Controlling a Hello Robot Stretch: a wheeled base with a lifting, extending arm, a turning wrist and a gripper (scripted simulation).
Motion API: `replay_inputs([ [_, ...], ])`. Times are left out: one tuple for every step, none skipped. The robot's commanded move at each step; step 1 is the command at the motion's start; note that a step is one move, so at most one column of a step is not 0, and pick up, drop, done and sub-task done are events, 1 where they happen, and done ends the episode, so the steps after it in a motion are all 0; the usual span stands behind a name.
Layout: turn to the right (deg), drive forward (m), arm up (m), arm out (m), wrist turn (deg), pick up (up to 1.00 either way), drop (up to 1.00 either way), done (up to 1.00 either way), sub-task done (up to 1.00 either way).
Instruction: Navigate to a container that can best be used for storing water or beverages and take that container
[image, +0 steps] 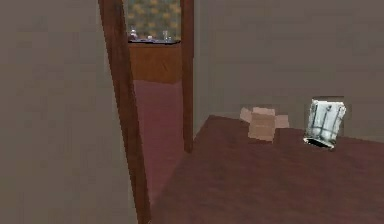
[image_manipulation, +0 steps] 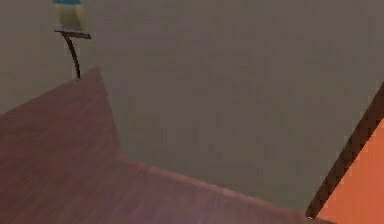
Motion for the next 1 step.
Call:
replay_inputs([
  [9.0, 0.00, 0.00, 0.00, 0.0, 0.00, 0.00, 0.00, 0.00],
])
